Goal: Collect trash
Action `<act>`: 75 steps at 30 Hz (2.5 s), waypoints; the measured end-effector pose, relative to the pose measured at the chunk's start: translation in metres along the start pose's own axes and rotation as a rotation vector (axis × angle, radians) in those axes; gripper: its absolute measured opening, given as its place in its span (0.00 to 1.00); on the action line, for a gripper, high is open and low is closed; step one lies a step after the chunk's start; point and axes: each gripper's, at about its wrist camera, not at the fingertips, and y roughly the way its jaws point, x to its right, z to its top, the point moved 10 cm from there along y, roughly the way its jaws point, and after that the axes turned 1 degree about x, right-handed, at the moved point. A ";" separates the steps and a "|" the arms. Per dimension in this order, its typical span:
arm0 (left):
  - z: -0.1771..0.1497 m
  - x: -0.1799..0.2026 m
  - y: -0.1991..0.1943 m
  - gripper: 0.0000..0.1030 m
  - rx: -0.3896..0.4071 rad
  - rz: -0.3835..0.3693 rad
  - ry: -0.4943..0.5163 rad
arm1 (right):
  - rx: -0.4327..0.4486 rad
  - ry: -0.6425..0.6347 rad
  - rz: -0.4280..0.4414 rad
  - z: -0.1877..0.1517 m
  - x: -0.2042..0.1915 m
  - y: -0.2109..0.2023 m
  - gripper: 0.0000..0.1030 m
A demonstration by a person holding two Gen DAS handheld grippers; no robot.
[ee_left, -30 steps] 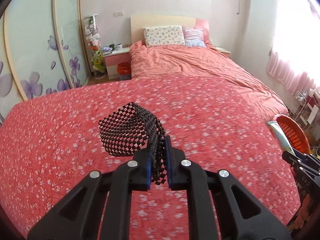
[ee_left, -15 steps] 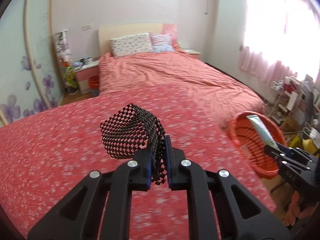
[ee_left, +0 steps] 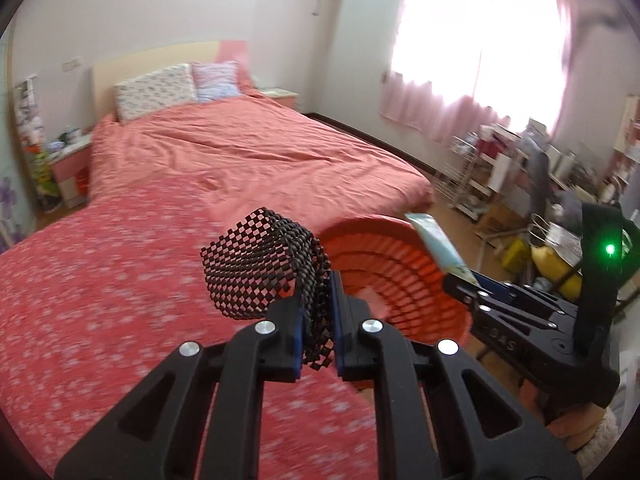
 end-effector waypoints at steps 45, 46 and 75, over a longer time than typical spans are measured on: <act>-0.141 -0.093 -0.217 0.96 0.240 0.598 -0.125 | 0.289 -0.109 -0.135 -0.075 -0.037 -0.147 0.98; -0.144 -0.092 -0.222 0.96 0.244 0.605 -0.125 | 0.289 -0.116 -0.125 -0.078 -0.041 -0.148 0.98; -0.174 -0.076 -0.250 0.96 0.219 0.596 -0.214 | 0.226 -0.095 -0.210 -0.108 -0.045 -0.165 0.98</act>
